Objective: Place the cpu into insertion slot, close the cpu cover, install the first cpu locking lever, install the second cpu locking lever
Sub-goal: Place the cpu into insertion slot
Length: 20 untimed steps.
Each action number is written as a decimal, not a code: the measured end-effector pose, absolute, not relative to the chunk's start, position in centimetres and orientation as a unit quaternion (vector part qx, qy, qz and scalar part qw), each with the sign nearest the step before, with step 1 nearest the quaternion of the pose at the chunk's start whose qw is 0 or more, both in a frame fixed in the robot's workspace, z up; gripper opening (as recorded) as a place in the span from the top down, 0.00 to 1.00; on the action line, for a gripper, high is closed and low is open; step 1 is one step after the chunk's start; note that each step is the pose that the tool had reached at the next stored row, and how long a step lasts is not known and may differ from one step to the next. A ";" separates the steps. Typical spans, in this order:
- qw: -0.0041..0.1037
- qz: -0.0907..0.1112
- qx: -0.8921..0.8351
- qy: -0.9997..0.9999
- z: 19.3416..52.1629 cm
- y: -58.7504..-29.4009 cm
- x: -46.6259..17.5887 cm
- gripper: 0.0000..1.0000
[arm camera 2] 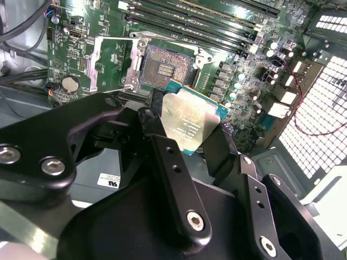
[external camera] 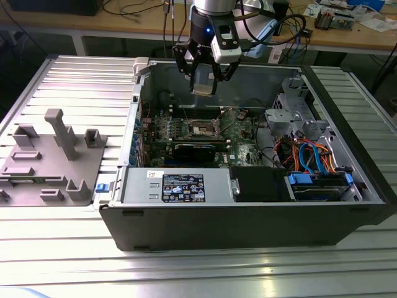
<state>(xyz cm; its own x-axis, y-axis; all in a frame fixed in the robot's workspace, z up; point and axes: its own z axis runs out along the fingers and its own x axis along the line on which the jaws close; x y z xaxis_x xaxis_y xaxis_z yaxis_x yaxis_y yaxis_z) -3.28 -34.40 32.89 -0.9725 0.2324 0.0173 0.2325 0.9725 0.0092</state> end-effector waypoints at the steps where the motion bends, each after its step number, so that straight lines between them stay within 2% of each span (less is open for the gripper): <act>1: 0.008 -0.006 -0.118 -0.993 32.9 -34.4 -3.3 0.46; 20: 0.008 -0.006 -0.128 -0.992 32.9 -34.4 -3.3 0.46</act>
<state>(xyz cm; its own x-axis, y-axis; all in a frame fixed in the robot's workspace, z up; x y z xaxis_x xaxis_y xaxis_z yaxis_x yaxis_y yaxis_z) -3.28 -34.40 32.89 -0.9673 0.2531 0.0172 0.2533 0.9673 0.0092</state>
